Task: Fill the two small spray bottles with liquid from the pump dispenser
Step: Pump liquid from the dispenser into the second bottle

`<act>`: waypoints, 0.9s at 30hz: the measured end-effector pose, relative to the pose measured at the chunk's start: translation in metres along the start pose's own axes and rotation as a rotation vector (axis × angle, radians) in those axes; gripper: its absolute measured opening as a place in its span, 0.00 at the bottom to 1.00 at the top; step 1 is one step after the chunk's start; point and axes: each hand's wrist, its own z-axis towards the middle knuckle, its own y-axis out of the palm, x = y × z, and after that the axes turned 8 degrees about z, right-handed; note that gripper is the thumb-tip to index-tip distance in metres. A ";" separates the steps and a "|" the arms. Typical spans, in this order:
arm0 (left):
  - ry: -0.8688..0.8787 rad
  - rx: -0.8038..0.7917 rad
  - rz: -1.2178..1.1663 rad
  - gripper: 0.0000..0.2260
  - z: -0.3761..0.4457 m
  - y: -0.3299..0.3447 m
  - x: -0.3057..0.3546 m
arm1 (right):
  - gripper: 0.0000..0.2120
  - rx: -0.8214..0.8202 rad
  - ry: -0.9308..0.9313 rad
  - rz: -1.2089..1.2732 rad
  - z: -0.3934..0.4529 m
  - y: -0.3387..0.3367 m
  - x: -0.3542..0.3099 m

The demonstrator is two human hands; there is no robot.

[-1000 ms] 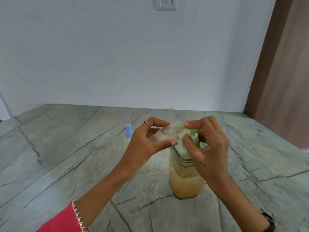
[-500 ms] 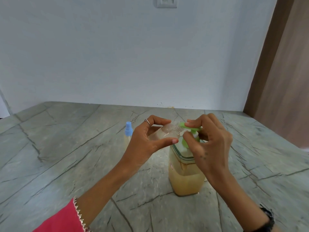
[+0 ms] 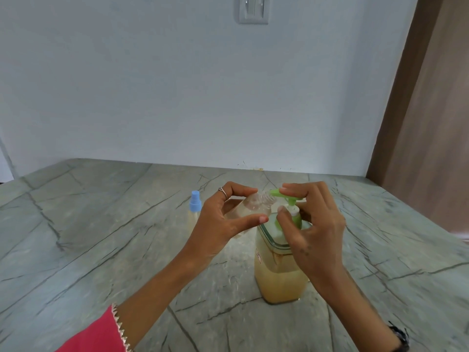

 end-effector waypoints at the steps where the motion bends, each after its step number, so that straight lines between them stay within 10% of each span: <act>1: 0.000 0.002 -0.006 0.18 0.000 0.000 0.000 | 0.09 0.004 0.001 0.008 0.000 0.000 0.000; 27: 0.003 0.037 -0.068 0.18 0.000 0.003 -0.010 | 0.09 0.011 -0.016 -0.004 -0.003 0.002 0.003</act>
